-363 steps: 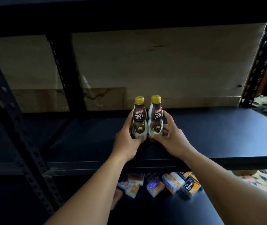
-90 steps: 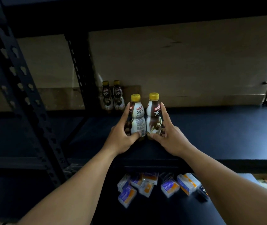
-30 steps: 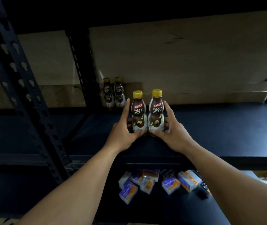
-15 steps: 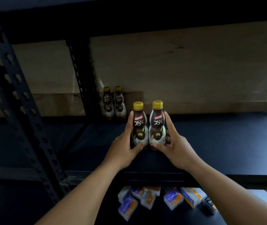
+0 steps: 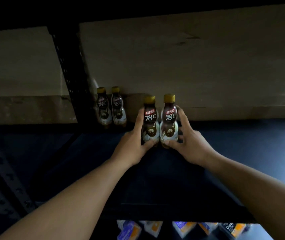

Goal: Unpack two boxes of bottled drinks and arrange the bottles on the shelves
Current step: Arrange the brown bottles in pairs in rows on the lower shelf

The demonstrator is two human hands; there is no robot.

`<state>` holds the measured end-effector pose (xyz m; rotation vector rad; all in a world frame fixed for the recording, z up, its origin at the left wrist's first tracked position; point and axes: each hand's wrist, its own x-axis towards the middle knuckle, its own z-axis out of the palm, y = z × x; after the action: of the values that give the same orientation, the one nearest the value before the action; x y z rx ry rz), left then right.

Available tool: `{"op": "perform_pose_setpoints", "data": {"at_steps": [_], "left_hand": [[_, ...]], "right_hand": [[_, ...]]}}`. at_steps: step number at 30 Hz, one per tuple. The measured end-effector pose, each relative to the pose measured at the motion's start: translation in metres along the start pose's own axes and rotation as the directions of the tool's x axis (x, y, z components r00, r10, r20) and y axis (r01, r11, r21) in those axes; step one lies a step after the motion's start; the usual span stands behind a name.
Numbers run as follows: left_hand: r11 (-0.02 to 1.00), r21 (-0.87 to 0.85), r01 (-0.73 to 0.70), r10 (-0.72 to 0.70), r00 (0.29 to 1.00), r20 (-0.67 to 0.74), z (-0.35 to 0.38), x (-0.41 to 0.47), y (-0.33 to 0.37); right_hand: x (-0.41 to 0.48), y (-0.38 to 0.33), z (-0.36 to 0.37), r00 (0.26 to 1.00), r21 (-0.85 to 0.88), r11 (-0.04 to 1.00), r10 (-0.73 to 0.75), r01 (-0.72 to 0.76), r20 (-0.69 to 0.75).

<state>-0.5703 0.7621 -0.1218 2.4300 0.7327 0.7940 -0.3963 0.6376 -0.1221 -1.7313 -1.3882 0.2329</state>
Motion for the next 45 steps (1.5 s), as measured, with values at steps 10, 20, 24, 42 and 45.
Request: {"op": "perform_pose_setpoints", "data": {"at_steps": [10, 20, 24, 42, 45], "left_hand": [[0.993, 0.100, 0.064, -0.064, 0.998, -0.001, 0.036, 0.089, -0.023], [0.987, -0.158, 0.044, -0.047, 0.999, -0.019, 0.043, 0.113, -0.045], [0.978, -0.204, 0.041, -0.047, 0.999, -0.024, 0.042, 0.112, -0.046], [0.977, -0.213, 0.026, -0.032, 0.999, -0.026, 0.049, 0.124, -0.050], [0.981, -0.193, 0.025, -0.033, 0.999, -0.036, 0.048, 0.123, -0.051]], "right_hand": [[0.078, 0.047, -0.006, 0.998, -0.089, 0.995, 0.031, -0.037, -0.061], [0.093, 0.066, -0.010, 0.995, 0.084, 0.996, 0.017, -0.009, -0.097], [0.090, 0.064, -0.010, 0.995, 0.097, 0.995, 0.000, 0.010, -0.100], [0.094, 0.063, -0.009, 0.987, 0.015, 0.999, -0.025, 0.028, -0.158], [0.094, 0.065, -0.009, 0.988, 0.016, 1.000, -0.022, 0.025, -0.153]]}}
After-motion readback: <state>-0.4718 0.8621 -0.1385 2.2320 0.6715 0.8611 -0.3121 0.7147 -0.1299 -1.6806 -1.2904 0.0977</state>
